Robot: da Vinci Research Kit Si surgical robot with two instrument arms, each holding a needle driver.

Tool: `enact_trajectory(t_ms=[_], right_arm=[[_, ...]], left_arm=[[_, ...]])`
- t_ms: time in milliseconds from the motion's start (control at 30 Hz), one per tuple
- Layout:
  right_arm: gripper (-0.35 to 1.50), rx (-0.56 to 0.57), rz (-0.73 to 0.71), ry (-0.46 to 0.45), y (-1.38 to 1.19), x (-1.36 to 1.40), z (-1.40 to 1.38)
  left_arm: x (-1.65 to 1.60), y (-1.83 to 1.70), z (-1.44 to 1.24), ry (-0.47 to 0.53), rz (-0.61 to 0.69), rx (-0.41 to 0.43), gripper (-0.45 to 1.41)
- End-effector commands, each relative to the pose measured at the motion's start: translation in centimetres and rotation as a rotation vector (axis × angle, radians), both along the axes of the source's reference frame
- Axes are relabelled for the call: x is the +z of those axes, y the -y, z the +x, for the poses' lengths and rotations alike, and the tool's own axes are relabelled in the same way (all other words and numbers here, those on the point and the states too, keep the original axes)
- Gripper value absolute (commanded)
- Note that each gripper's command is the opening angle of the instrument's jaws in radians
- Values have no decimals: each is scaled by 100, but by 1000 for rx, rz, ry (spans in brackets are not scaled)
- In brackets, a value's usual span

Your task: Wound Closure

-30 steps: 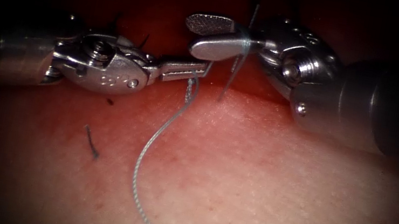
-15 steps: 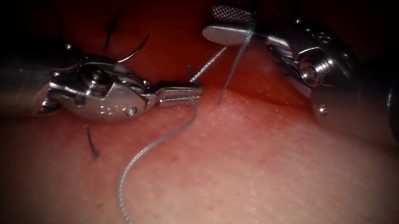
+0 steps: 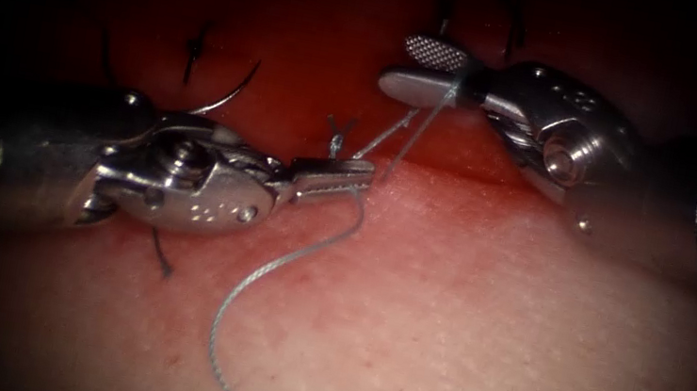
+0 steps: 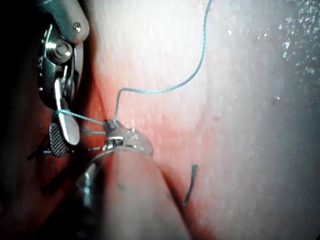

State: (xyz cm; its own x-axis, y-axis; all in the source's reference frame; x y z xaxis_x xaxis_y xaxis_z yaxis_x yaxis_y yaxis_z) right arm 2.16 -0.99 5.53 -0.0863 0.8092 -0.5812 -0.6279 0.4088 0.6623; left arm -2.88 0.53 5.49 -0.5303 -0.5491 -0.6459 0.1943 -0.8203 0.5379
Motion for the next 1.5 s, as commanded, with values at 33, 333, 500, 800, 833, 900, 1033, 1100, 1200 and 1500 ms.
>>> enact_trajectory(t_ms=[33,333,500,800,833,900,1033,1100,1200,1500], right_arm=[[88,21,8,9,0,6,2],[99,86,69,19,4,12,-8],[98,120,141,-2,2,23,-8],[94,162,232,-34,-3,38,-4],[94,162,236,-39,-3,39,-2],[96,159,241,-46,-3,40,2],[78,160,242,-48,-5,41,8],[76,161,243,-47,-6,41,8],[4,173,243,-37,-8,40,8],[-35,168,204,-56,5,21,15]], left_arm=[[4,-6,-8,4,1,0,-45],[10,-14,-16,6,7,5,-45],[12,-10,-19,0,8,11,-45],[13,-9,-21,-3,11,17,-45],[13,-9,-21,-3,11,17,-45],[13,-9,-21,-3,11,17,-45],[13,-9,-21,-3,11,17,-45],[13,-9,-21,-3,11,17,-45],[13,-9,-21,-3,11,18,-45],[9,-20,-4,6,22,26,-45]])
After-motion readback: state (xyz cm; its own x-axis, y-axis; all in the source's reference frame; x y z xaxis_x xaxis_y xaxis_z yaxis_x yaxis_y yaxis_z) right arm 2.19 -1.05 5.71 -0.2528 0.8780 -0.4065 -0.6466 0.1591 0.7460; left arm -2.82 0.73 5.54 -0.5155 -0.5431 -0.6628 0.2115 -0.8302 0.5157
